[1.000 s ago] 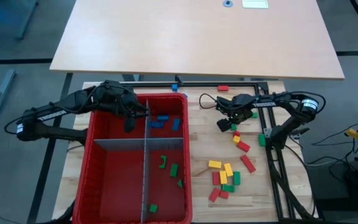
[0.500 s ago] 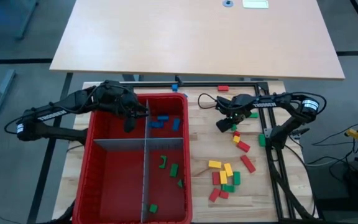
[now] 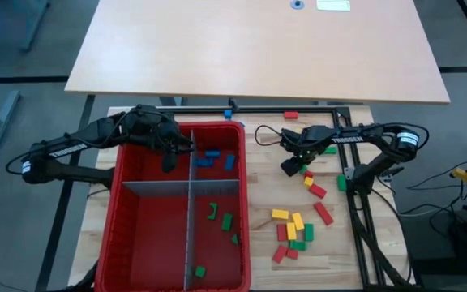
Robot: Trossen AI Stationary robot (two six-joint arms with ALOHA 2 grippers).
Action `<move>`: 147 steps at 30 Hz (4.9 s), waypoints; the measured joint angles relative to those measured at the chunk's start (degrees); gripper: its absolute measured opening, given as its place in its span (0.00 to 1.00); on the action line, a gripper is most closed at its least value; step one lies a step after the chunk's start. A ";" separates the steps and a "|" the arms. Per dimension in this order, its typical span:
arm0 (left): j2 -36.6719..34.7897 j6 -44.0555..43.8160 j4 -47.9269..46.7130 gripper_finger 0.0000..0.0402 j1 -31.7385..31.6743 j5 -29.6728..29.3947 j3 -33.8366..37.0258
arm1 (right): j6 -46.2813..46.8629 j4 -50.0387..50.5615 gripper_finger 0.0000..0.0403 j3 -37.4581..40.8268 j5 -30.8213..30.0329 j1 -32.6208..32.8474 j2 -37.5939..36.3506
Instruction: Sort blocks
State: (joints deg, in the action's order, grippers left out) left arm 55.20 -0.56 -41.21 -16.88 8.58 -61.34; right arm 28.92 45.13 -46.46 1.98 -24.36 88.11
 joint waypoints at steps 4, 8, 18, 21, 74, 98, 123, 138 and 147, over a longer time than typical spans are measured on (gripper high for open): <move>0.00 0.00 0.04 0.26 -0.01 0.00 0.00 | 0.98 0.92 0.26 -1.31 0.02 2.66 -3.10; 0.00 0.00 0.00 0.26 0.00 0.00 0.00 | 2.28 1.08 0.26 -3.21 0.02 5.53 -7.72; 0.00 -0.02 0.11 0.26 0.00 0.00 0.00 | 4.53 -0.93 0.27 -13.60 -0.04 15.27 -17.95; 0.00 -0.02 0.20 0.26 -0.01 0.00 0.00 | 4.14 -4.08 0.26 -17.78 -0.04 19.19 -17.98; 0.02 -0.22 -0.43 0.26 0.00 0.02 0.18 | -7.81 17.57 0.55 -47.15 -20.60 26.83 5.50; 0.00 -0.22 -0.07 0.26 0.00 0.00 0.79 | 10.28 14.69 0.49 -4.49 -20.85 10.04 -23.23; 0.00 -0.07 -0.46 0.26 0.00 0.02 1.18 | 10.17 8.34 0.40 1.53 -16.66 -15.49 -3.77; 0.01 0.02 -0.40 0.26 0.00 0.02 2.91 | 6.96 8.12 0.01 1.41 -11.82 -16.36 -0.51; 0.02 0.02 -0.39 0.26 0.00 0.02 3.04 | 6.72 5.03 0.00 1.34 -1.80 -14.24 -1.22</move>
State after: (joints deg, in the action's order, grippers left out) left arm 55.22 -0.54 -41.60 -16.88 8.60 -58.30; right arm 35.64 50.16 -45.11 0.18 -38.60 86.89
